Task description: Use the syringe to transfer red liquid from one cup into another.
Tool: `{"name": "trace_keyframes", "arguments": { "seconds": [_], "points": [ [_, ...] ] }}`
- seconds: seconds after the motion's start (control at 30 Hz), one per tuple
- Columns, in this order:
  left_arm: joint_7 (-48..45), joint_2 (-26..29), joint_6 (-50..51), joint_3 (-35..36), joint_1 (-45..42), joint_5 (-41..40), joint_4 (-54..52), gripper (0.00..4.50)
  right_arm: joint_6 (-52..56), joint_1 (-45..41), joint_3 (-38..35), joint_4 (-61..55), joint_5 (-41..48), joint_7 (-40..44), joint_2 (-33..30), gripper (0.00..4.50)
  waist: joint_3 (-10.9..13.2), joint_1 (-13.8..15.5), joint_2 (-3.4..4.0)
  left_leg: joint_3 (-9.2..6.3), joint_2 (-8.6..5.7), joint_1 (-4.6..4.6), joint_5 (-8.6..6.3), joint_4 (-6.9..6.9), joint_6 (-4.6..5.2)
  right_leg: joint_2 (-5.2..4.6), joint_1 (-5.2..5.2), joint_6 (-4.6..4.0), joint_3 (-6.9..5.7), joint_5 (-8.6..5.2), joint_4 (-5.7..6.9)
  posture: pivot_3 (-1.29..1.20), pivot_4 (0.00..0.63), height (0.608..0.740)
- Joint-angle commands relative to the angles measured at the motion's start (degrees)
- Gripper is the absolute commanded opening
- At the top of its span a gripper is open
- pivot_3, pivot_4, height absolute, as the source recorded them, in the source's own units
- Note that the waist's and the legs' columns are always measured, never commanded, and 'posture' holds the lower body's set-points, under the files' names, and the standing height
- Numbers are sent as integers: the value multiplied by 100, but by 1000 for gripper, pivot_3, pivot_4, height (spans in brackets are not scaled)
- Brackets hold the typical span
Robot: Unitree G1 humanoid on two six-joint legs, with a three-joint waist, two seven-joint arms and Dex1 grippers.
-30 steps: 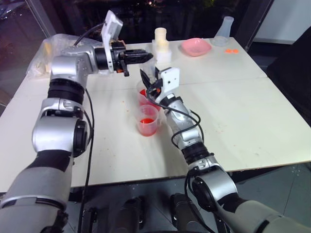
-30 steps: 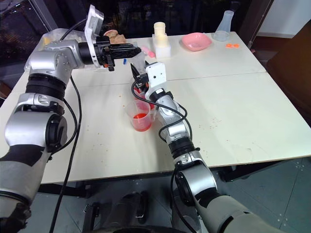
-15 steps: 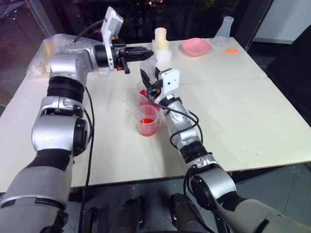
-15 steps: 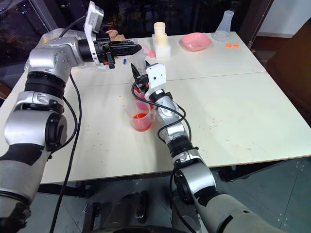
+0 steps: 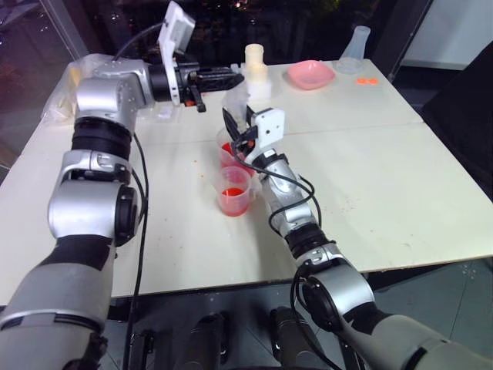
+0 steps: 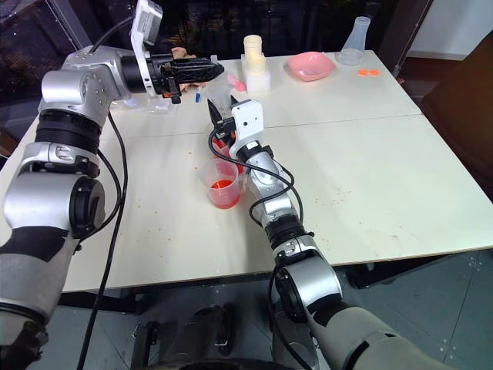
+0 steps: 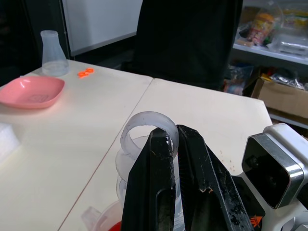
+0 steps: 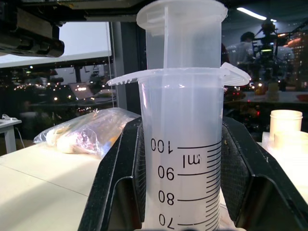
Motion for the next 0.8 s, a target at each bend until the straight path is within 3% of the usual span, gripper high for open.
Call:
{"name": "trace_keyframes", "arguments": {
  "seconds": [0.03,0.27,0.33,0.5,0.8],
  "points": [
    [-23,48,-87,351,-398,-322,-538,26,165,65,205,168,-132,116,117,1392,0,0,0,0,0,0,0,0,0,0,0,0,0,0,0,0,150,740],
    [-56,54,-27,286,-295,-277,-558,26,194,51,198,128,-123,127,100,1392,0,0,0,0,0,0,0,0,0,0,0,0,0,0,0,0,150,740],
    [-69,70,66,274,-264,-275,-553,732,224,54,195,69,-109,134,95,1392,0,-1,0,0,0,0,0,0,0,0,0,0,0,0,0,0,150,740],
    [-224,113,18,165,-42,-200,-715,1970,276,43,190,-48,-97,155,72,1392,0,-4,0,0,0,0,0,0,0,0,0,0,0,0,0,0,150,740],
    [-218,278,144,206,211,-203,-915,1970,448,17,95,-409,-19,144,-15,1392,0,2,0,0,0,0,0,1,0,0,0,0,0,0,1,0,150,740]
  ]
}}
